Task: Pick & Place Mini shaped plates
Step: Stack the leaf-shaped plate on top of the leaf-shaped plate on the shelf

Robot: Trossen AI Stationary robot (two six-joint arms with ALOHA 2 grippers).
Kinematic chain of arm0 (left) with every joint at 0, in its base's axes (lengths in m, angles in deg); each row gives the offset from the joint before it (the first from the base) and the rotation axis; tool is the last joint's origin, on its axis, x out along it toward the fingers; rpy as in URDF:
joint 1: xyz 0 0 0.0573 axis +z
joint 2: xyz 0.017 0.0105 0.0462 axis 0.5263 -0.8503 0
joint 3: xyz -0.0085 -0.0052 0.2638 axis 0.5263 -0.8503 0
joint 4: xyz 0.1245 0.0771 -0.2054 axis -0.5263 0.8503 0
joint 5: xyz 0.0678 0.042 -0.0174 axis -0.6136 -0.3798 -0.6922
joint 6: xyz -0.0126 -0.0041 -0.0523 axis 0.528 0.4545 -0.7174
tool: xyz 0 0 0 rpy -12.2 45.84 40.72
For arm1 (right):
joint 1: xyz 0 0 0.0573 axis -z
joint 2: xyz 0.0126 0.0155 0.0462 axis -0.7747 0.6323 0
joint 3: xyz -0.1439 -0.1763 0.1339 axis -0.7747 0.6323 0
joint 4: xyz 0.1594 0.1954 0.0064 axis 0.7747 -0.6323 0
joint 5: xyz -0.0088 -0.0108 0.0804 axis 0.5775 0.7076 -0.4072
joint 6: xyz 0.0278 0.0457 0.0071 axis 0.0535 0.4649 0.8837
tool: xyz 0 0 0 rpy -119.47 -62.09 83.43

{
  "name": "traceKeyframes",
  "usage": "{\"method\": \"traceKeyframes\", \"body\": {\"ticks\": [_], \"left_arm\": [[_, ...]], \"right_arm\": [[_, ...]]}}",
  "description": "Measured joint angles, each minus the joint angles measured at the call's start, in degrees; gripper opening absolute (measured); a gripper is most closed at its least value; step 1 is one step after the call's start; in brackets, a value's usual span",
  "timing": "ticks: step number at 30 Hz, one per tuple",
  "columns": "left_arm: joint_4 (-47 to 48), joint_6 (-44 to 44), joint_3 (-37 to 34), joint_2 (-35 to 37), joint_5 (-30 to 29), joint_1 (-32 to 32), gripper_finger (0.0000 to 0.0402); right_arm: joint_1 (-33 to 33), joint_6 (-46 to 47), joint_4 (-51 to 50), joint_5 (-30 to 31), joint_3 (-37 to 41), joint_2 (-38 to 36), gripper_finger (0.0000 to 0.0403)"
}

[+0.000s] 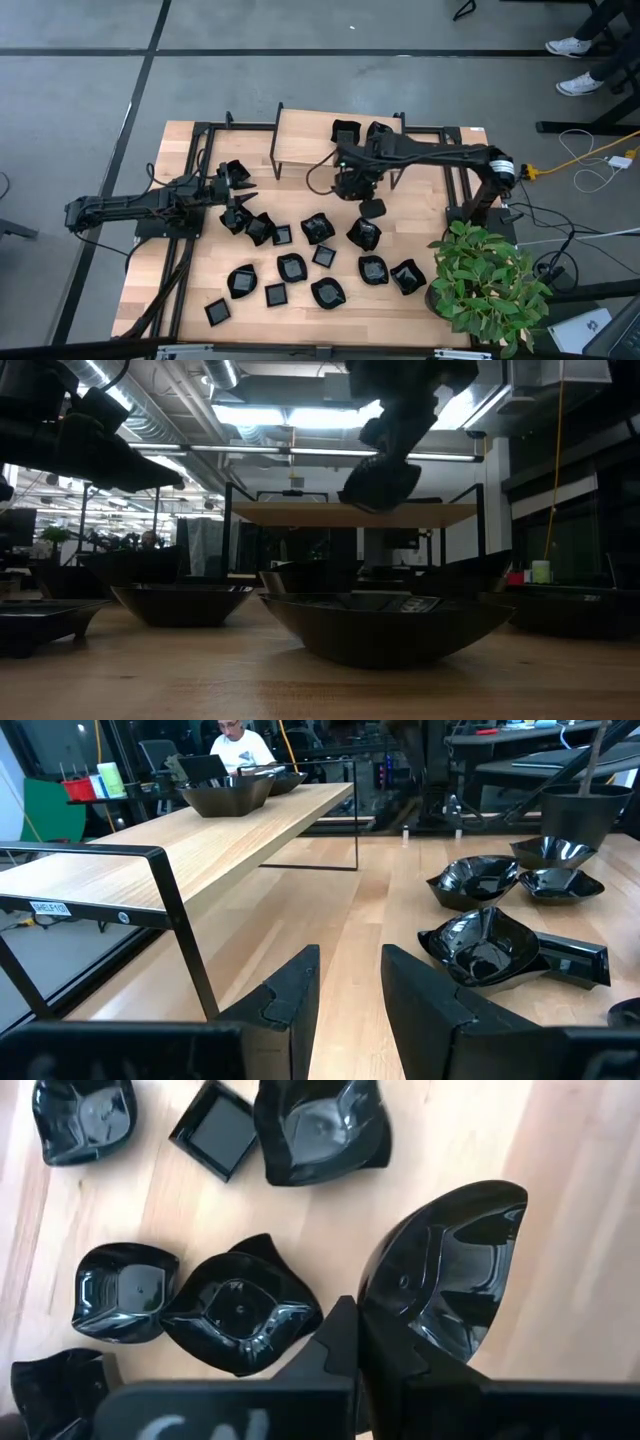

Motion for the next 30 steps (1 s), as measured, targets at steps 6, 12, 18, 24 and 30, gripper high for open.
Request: {"method": "traceKeyframes", "body": {"ticks": [6, 12, 18, 24, 30], "left_arm": [[-0.01, 0.00, -0.01, 0.00, 0.01, 0.01, 0.0104], [-0.01, 0.00, 0.00, 0.00, 0.01, 0.00, 0.0104], [-0.01, 0.00, 0.01, 0.00, 0.00, -0.01, 0.0104], [-0.01, 0.00, 0.00, -0.01, 0.00, 0.01, 0.0104], [-0.01, 0.00, 0.01, 0.00, 0.02, 0.01, 0.0104]], "right_arm": [[1.44, 0.13, 0.94, -0.66, 0.00, -3.84, 0.0003], [3.03, 0.58, 2.75, -0.60, 0.00, -8.09, 0.0003], [4.04, 1.75, 4.33, -0.50, 0.00, -11.87, 0.0003], [4.02, 4.54, 6.36, 6.58, 0.00, -14.24, 0.0003], [4.90, 7.96, 6.40, 15.34, 0.00, -14.70, 0.0003]]}}
